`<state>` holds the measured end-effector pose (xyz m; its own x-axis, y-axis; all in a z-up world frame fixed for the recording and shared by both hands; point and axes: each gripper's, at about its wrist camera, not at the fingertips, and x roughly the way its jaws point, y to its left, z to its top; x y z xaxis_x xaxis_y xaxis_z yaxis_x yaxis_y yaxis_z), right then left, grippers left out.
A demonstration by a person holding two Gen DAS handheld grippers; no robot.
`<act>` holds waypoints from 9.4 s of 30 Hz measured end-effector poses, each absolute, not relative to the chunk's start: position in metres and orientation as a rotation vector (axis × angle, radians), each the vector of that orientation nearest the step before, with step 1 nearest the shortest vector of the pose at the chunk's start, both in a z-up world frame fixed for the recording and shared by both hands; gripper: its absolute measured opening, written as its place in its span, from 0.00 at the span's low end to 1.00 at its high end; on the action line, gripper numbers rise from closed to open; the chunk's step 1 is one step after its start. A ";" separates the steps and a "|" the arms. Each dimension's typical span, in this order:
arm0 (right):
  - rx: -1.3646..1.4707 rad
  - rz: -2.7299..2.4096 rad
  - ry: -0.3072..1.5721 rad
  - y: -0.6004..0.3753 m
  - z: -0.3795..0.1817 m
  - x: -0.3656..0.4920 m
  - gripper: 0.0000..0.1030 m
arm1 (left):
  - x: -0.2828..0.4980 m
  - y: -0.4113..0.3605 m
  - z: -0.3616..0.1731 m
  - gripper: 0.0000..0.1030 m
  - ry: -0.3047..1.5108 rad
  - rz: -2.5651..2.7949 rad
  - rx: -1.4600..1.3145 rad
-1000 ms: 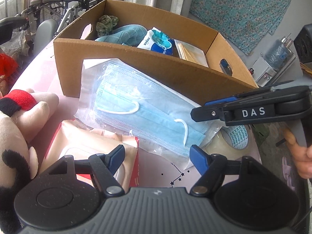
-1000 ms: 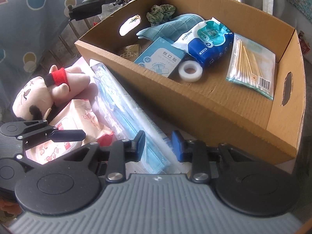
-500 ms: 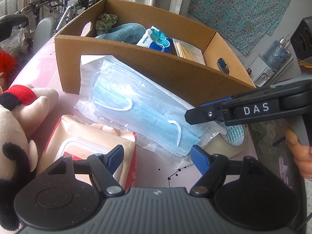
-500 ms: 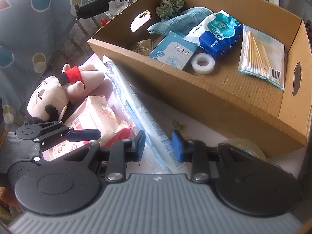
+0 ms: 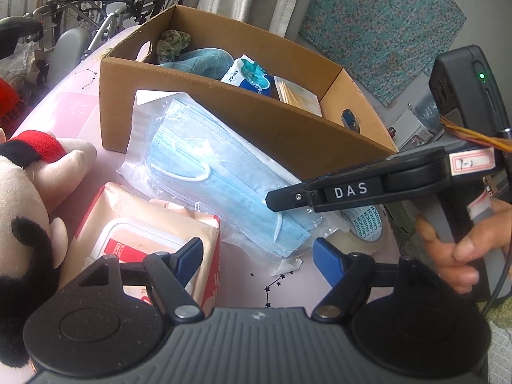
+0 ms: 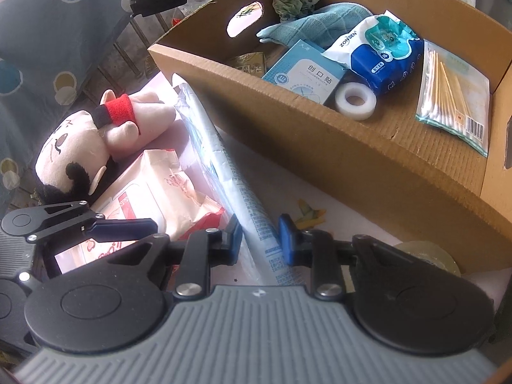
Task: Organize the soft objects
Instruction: 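Grasp the edge of the face-mask pack with the right tool, then lift the face-mask pack with the right tool and carry it over the box, then open the right tool to drop the face-mask pack into the box, then move both tools toward the white-and-black plush doll on the table, then grasp the plush doll with the left tool while the right tool grasps its body, then lift and carry the plush doll with both tools into the cardboard box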
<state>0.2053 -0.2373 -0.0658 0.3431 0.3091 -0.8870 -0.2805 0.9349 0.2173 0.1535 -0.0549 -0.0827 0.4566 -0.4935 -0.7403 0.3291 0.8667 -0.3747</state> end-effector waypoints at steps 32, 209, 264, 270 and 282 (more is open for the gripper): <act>0.547 0.222 1.275 -0.310 -0.102 0.054 0.34 | 0.105 -0.093 -0.130 0.74 1.279 -0.693 -0.107; 0.700 0.440 1.258 -0.062 -0.092 0.226 0.99 | 0.184 0.215 -0.080 1.00 0.965 -0.342 -0.580; 0.793 0.644 1.228 -0.164 -0.054 0.008 0.66 | -0.003 0.134 -0.025 0.92 1.037 -0.425 -0.508; 0.855 0.646 1.187 -0.161 -0.087 0.012 0.81 | 0.000 0.134 -0.037 0.93 1.096 -0.381 -0.394; 0.854 0.676 1.295 -0.117 -0.133 0.039 0.97 | 0.022 0.128 -0.064 0.97 1.147 -0.456 -0.260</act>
<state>0.0393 -0.1168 -0.1329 0.1641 0.8296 -0.5336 0.0366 0.5355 0.8437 0.0219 0.1278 -0.0642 0.3341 -0.4748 -0.8142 0.2144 0.8795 -0.4249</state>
